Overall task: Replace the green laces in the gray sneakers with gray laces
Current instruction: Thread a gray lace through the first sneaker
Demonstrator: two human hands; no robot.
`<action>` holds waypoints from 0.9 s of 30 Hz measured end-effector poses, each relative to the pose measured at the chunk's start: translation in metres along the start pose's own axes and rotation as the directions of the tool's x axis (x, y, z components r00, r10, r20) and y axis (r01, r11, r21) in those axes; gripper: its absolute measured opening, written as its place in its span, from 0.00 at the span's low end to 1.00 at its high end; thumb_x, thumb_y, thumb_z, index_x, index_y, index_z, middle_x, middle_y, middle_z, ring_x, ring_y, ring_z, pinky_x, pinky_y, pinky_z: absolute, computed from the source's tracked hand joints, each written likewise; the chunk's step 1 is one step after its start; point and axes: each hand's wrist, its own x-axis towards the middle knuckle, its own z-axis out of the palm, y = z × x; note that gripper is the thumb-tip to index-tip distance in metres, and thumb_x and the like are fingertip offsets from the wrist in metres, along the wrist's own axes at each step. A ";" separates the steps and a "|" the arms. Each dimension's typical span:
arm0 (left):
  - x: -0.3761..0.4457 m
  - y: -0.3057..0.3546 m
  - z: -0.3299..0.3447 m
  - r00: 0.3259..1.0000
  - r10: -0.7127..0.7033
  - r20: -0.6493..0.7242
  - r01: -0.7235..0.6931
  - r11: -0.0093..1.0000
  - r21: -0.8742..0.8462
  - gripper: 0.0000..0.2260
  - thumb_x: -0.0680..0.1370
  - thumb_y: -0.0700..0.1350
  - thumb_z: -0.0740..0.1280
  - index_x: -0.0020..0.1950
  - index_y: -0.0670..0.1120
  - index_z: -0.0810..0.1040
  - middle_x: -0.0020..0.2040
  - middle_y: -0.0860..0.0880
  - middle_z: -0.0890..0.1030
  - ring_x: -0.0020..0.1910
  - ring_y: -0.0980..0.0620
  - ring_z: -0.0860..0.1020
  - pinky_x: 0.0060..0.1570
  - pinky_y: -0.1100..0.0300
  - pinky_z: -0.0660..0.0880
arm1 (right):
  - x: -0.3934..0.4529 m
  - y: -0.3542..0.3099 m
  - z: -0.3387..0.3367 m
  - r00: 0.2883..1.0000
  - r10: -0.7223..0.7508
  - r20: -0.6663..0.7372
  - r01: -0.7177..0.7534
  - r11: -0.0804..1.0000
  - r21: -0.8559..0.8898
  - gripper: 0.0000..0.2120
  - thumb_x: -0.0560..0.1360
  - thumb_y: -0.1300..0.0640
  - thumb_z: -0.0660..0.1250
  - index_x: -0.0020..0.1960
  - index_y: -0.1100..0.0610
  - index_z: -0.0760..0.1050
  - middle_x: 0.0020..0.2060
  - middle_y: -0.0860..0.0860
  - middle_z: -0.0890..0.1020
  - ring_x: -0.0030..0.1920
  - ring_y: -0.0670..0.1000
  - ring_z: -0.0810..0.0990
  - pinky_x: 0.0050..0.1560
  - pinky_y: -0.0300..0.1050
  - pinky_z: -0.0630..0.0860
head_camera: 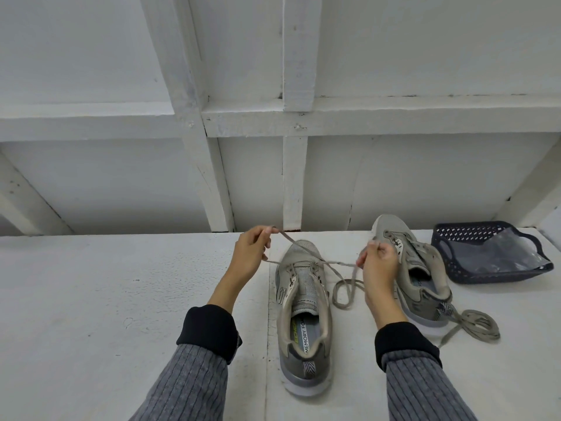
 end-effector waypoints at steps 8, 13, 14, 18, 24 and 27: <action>-0.008 -0.006 0.004 0.997 0.034 0.074 -0.038 0.998 0.054 0.12 0.84 0.49 0.60 0.55 0.47 0.82 0.36 0.51 0.72 0.36 0.59 0.69 0.39 0.63 0.67 | -0.017 0.008 0.003 0.967 -0.190 0.172 0.253 0.610 -0.751 0.18 0.77 0.58 0.65 0.64 0.64 0.68 0.62 0.61 0.71 0.64 0.60 0.66 0.59 0.51 0.66; -0.009 -0.004 0.009 0.996 0.045 0.075 -0.050 0.996 0.068 0.12 0.84 0.49 0.60 0.54 0.48 0.82 0.36 0.52 0.72 0.34 0.62 0.69 0.37 0.67 0.66 | -0.013 0.012 0.020 0.803 -0.123 0.583 0.512 0.644 -0.568 0.07 0.79 0.59 0.63 0.53 0.53 0.79 0.49 0.51 0.80 0.54 0.52 0.74 0.50 0.44 0.69; -0.009 -0.005 0.010 0.996 0.046 0.076 -0.052 0.996 0.067 0.12 0.84 0.49 0.60 0.54 0.48 0.82 0.36 0.52 0.71 0.34 0.61 0.68 0.37 0.66 0.65 | -0.013 0.015 0.021 0.798 -0.096 0.594 0.503 0.650 -0.570 0.07 0.79 0.58 0.63 0.52 0.52 0.80 0.48 0.50 0.81 0.54 0.53 0.75 0.50 0.46 0.71; -0.010 -0.004 0.008 0.985 0.064 0.160 -0.079 0.993 0.087 0.12 0.83 0.52 0.60 0.50 0.51 0.82 0.35 0.56 0.72 0.37 0.57 0.70 0.40 0.65 0.66 | -0.021 0.007 0.027 0.833 -0.201 0.515 0.462 0.765 -0.449 0.11 0.81 0.56 0.61 0.62 0.52 0.75 0.51 0.45 0.76 0.59 0.49 0.71 0.55 0.43 0.68; -0.014 0.008 0.008 0.933 0.049 0.356 -0.073 0.996 0.054 0.14 0.84 0.44 0.59 0.41 0.44 0.77 0.33 0.61 0.73 0.36 0.63 0.69 0.39 0.70 0.64 | -0.022 -0.013 0.044 0.730 -0.057 0.681 0.369 0.871 -0.323 0.18 0.80 0.39 0.50 0.56 0.39 0.78 0.64 0.43 0.74 0.70 0.46 0.67 0.72 0.56 0.62; -0.012 0.013 0.006 0.934 0.058 0.353 -0.074 0.997 0.033 0.14 0.83 0.40 0.60 0.38 0.43 0.75 0.32 0.60 0.74 0.35 0.66 0.71 0.38 0.73 0.65 | -0.021 -0.015 0.047 0.695 -0.011 0.719 0.350 0.879 -0.324 0.17 0.80 0.44 0.55 0.51 0.47 0.81 0.51 0.40 0.76 0.64 0.50 0.71 0.69 0.57 0.64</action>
